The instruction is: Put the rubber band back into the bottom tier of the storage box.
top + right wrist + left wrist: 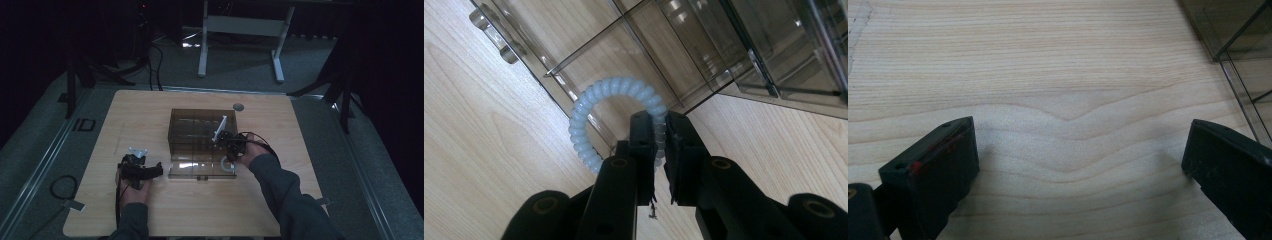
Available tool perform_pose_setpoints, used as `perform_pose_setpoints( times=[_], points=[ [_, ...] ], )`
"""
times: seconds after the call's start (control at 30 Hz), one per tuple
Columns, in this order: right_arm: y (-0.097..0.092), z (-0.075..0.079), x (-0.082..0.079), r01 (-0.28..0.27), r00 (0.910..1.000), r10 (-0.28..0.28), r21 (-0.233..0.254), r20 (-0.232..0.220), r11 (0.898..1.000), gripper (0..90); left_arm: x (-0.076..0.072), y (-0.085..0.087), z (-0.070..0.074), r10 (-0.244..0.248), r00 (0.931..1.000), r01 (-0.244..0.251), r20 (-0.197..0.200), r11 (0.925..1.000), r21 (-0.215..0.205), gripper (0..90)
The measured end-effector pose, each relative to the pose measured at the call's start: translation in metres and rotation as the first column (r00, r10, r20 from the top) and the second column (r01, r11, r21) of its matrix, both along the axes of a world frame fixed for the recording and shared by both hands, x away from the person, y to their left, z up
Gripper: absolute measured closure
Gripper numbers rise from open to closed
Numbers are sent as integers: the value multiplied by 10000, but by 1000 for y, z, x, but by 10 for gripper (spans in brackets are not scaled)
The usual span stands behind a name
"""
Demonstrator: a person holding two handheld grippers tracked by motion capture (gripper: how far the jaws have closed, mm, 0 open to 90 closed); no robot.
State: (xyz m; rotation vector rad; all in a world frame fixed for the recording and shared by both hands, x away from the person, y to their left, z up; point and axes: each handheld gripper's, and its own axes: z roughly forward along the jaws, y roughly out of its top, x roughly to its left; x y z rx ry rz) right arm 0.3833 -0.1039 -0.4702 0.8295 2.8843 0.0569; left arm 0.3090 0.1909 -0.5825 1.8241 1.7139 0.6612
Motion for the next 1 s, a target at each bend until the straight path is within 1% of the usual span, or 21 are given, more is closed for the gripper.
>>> perform_pose_setpoints(
  times=[0.27, 0.37, 0.5, 0.73, 1.0],
  points=[
    [2, -1, 1, 1, 10000, -1, -47, 93, 10000, 825, 0, 0, 0, -7, 10000, 7, -1, 10000, 1, 16],
    [3, -1, 1, 79, 9999, -79, -16, 96, 10000, 825, 0, 0, 0, -5, 10000, 5, 0, 10000, -4, 16],
    [3, -3, 2, 70, 9999, -68, -140, 135, 9999, 825, 0, 0, 0, -6, 10000, 6, -1, 10000, -2, 17],
    [5, -5, 3, 80, 9999, -77, -211, 152, 9997, 825, 0, 0, 0, -2, 10000, 2, 2, 10000, -5, 16],
    [8, -11, 4, 21, 9997, -11, -372, 259, 9993, 824, 0, 0, 0, -5, 10000, 5, 0, 10000, 0, 17]
  ],
)
